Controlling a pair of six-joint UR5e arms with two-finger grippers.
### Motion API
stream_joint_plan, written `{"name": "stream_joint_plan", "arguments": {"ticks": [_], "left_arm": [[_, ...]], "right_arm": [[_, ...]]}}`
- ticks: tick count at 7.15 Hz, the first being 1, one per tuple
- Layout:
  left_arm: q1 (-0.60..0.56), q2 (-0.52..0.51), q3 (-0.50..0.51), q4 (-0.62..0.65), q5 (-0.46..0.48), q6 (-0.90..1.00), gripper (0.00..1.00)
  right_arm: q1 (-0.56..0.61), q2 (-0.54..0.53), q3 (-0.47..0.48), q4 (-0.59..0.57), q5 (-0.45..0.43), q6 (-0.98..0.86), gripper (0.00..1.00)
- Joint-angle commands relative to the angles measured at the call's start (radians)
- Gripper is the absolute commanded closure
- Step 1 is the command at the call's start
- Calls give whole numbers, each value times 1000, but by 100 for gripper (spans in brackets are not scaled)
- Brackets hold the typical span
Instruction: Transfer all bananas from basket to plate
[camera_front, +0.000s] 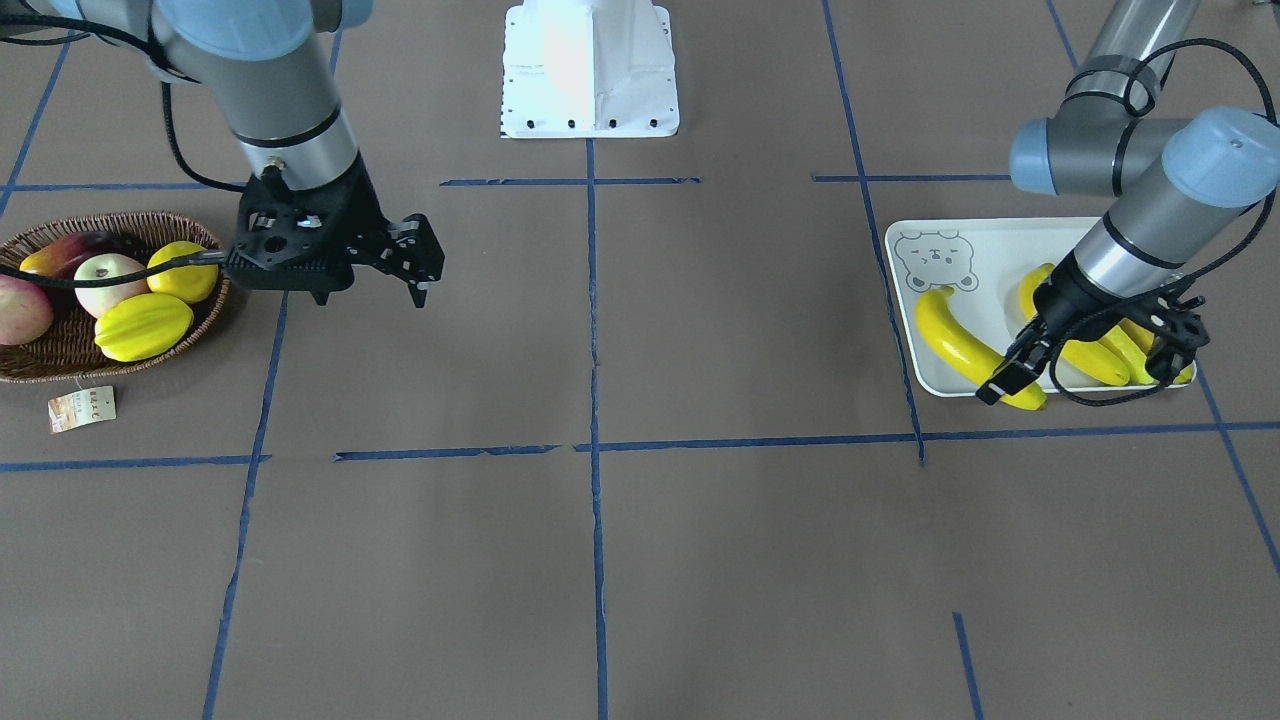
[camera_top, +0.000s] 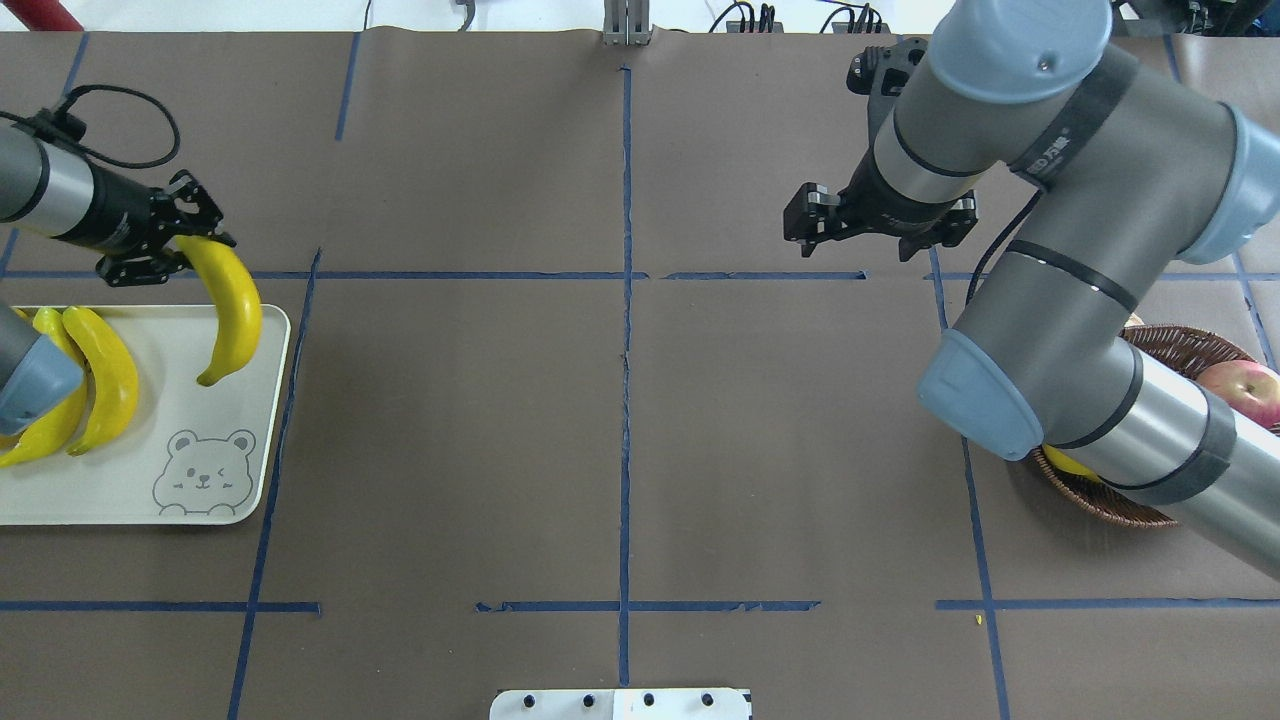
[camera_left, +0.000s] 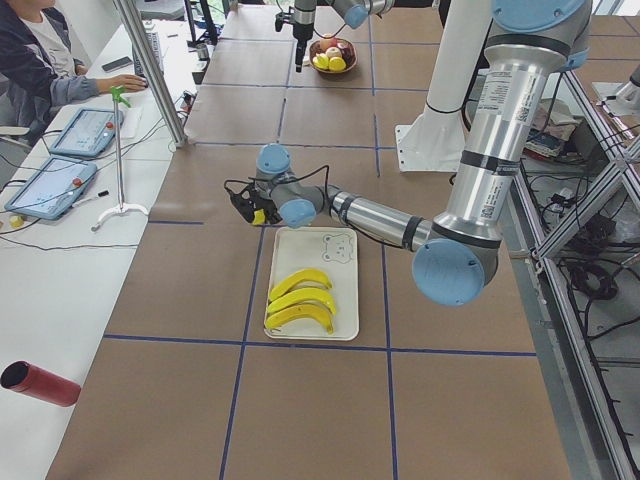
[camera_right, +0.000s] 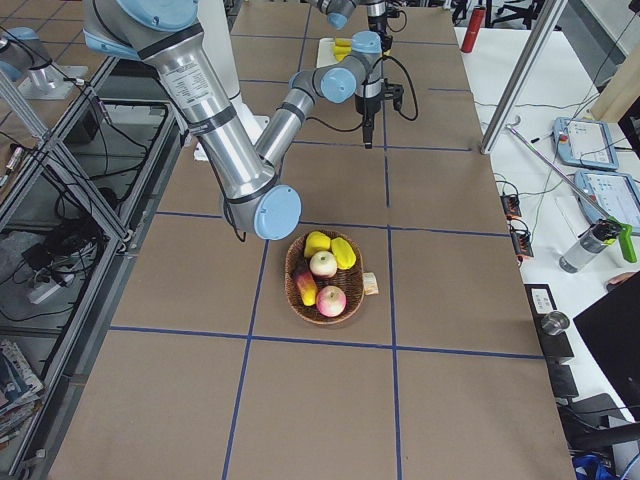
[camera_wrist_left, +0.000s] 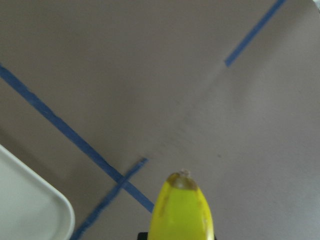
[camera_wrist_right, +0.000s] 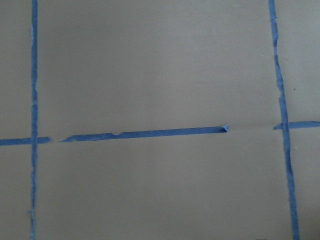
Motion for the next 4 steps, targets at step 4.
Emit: {"name": "stream_joint_plan", "arguments": {"ticks": [4], "left_arm": [[7,105,49,0,53,50,60]], "right_arm": [[28,-34,20,-10,22,-65,0]]}}
